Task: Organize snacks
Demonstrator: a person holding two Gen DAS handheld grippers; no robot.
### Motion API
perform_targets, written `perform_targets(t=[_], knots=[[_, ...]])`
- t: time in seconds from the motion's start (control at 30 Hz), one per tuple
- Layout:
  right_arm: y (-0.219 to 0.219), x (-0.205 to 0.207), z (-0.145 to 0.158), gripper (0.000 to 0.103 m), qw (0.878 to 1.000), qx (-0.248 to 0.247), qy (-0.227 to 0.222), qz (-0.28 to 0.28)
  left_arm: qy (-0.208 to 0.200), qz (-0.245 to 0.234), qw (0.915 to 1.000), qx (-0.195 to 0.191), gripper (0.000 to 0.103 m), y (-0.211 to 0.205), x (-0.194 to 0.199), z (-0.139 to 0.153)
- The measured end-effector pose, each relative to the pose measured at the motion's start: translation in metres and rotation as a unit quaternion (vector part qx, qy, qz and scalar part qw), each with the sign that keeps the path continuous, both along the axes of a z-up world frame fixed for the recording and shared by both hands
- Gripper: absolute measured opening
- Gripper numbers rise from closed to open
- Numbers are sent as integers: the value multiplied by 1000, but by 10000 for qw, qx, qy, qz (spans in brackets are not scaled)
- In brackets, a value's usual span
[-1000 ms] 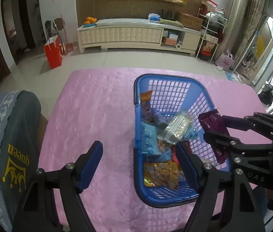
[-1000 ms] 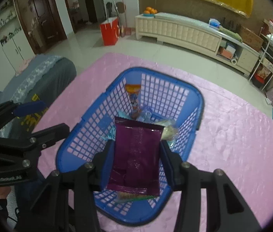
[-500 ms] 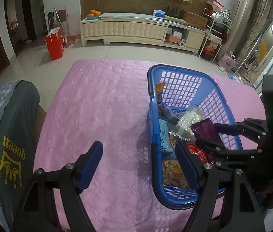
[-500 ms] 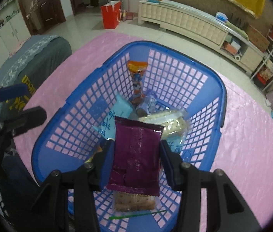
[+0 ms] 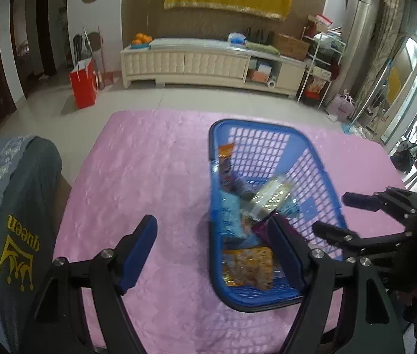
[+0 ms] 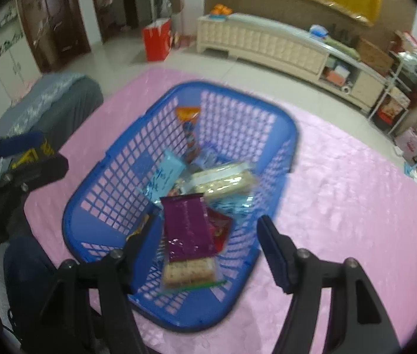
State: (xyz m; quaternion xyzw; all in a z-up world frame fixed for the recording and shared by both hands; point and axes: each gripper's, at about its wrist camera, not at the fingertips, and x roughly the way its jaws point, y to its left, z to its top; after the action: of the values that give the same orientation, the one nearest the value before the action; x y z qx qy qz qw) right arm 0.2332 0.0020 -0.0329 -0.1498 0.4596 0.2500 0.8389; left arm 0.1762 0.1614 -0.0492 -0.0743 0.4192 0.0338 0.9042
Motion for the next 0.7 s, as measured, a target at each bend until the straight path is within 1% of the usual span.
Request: perform_targets(t=[0.07,0.13,0.2,0.3,0.43,0.57,0.63,0.7], knots=[[-13,-9,14,71,9997,73,-188,-147,-151,9,9998,91,76,-11,-6,8],[-23,-16,25,71,9990,126,-353,-241,-320,18,9994,88,76,-19,-13,16],[-36,-27,38,71,9975,173,-596,-328,-587,2,9983,54,76,-27,-24,24],[-50,-43,52,72,9946,233,-917,-418,-958,-169,9952,50,76,-44,-37,36],[-68,-64,67,73,9904,361,-1226,-528,-1245,-212,9911,420,76,-66,-55,50],[-85,-82,82,74,9855,582,-1439,-679,-1600,-274,9843,686,76,-86,-77,68],[-91,-92,89,75,9825,643,-1586,-736,-1779,-298,9805,780,86,-94,-87,77],[-98,-104,96,77,9789,696,-1747,-804,-1920,-345,9780,744,87,-98,-96,85]])
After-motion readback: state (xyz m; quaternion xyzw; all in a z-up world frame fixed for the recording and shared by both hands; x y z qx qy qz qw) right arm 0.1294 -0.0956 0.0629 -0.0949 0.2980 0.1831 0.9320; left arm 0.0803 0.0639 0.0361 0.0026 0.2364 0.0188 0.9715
